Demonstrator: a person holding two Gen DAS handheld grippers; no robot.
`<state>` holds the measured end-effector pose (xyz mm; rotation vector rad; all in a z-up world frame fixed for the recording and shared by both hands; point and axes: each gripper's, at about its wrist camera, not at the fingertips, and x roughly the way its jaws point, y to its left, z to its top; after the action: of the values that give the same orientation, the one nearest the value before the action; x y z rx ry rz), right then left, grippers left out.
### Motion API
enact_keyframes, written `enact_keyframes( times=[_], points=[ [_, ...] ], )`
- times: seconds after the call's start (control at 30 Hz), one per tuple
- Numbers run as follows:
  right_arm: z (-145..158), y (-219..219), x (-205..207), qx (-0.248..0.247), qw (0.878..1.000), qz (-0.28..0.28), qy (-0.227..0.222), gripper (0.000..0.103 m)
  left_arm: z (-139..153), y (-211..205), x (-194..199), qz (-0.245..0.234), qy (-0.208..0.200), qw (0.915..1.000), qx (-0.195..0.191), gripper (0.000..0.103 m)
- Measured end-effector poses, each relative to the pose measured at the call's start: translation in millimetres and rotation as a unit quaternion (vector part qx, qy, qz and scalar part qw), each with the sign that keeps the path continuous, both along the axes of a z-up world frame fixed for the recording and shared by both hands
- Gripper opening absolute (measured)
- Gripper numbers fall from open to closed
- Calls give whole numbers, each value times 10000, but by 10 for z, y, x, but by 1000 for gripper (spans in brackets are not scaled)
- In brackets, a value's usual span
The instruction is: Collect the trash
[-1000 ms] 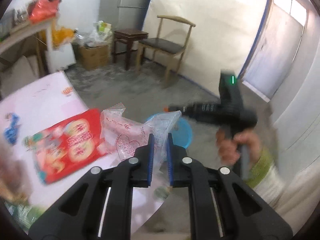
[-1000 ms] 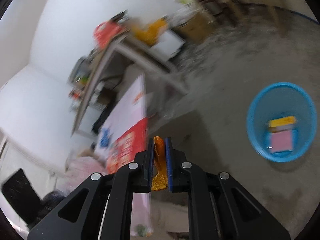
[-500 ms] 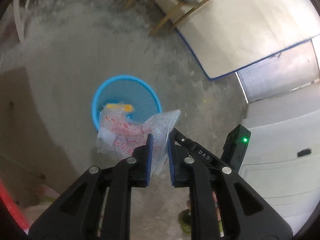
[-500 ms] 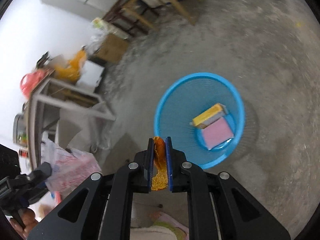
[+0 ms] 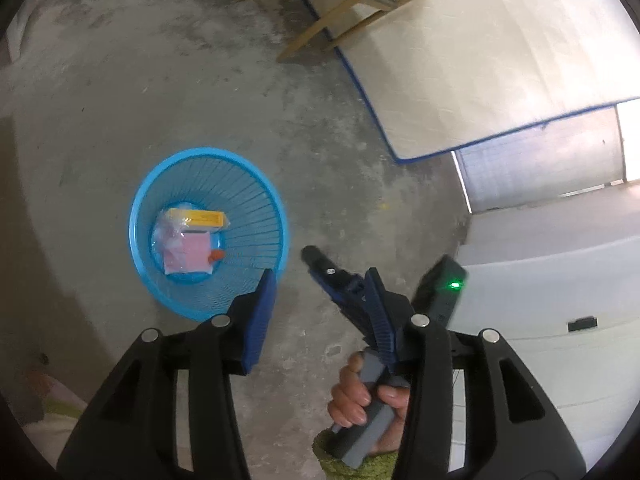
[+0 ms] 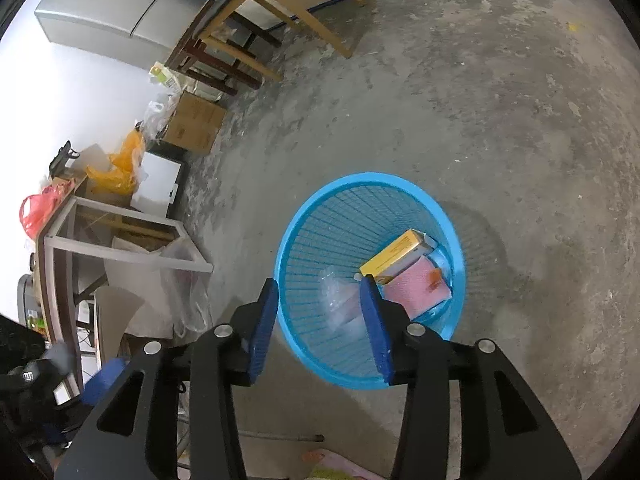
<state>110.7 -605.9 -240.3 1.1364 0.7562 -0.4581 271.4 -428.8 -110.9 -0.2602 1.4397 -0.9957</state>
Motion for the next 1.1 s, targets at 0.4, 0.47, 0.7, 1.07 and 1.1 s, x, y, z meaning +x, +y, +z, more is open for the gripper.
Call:
enact_keyframes(
  times=[0.4,0.47,0.7,1.07,1.1],
  points=[
    [257,374,-273,-240,9991,214,-289,44,1090,967,-617,-159,-1233,9913,-430,58],
    [392,495,-255,-332,9979,399,-386,44,1261,1262,-771,-89,-1573,9866,-414,62],
    [1188,1130,72,-871,9798,1505,-992,52,1511,2380,-1314,366,-2301,9723,-198,72],
    [2004,3085,1377,-1611,8768,4399,-1087,60,1346,3870,-2076,1499,-2982,9414,484,78],
    [2010,3281,1517,-1708,8667,4585,-976,60,1304,3957,-2127,1611,-3001,9386,546,78]
  ],
)
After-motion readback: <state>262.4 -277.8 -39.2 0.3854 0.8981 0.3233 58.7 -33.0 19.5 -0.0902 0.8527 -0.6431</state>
